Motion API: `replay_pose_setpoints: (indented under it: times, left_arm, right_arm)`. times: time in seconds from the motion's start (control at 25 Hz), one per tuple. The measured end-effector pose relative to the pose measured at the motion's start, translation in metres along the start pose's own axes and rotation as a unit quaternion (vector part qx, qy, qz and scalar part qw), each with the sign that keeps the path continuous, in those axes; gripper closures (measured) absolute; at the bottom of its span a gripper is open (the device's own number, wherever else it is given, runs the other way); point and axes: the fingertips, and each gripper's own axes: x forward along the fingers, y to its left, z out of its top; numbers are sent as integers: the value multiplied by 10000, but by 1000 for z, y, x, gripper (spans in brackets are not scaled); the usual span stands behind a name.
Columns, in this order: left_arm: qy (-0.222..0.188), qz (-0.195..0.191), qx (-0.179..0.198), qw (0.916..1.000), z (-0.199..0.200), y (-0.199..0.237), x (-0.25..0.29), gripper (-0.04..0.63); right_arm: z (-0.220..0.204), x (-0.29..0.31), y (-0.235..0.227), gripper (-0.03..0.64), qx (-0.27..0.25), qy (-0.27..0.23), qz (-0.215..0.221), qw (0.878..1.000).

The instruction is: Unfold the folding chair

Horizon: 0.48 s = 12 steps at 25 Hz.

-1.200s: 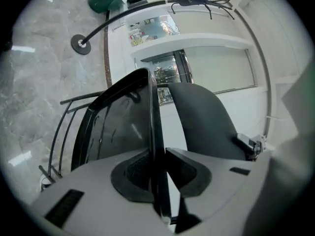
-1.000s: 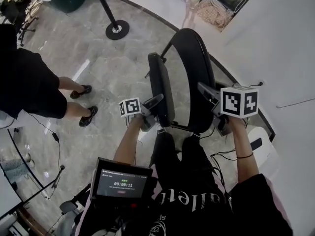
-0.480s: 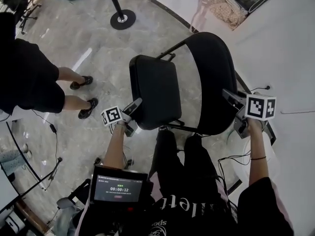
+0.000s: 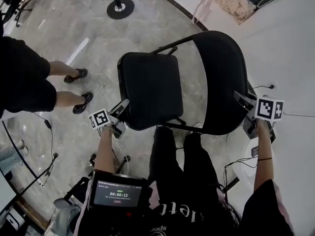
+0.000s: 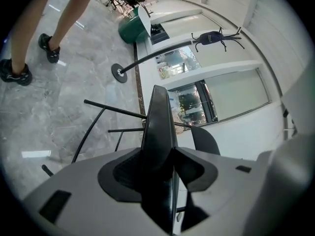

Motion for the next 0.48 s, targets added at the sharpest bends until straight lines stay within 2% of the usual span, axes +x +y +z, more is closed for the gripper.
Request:
replay_pose_setpoints:
  times: [0.08, 0.12, 0.16, 0.24, 0.28, 0.4, 0.48]
  left_arm:
    - [-203, -129, -180, 9995, -1, 4, -1, 402]
    - [-301, -41, -151, 9994, -1, 12, -4, 398]
    - [-372, 256, 43, 9990, -2, 28, -10, 396]
    - [-508, 956, 548, 9926, -4, 57, -24, 390]
    - [-618, 1112, 602, 9900, -6, 65, -27, 387]
    - [-1002, 970, 10, 9902, -22, 73, -21, 383]
    - [-1012, 997, -216, 9896, -32, 84, -19, 380]
  right_arm:
    - [-1, 8, -9, 492, -44, 32, -64, 10000]
    - [-1, 12, -13, 491, -78, 41, -91, 9999]
    - [0, 16, -18, 488, -130, 43, -113, 9998]
    - [8, 25, -29, 485, -330, 19, -184, 9993]
    - [16, 29, -35, 485, -472, -8, -223, 9986]
    - [45, 41, -29, 481, -893, -68, -144, 9959]
    - [64, 47, -18, 479, -1255, -142, -142, 9919]
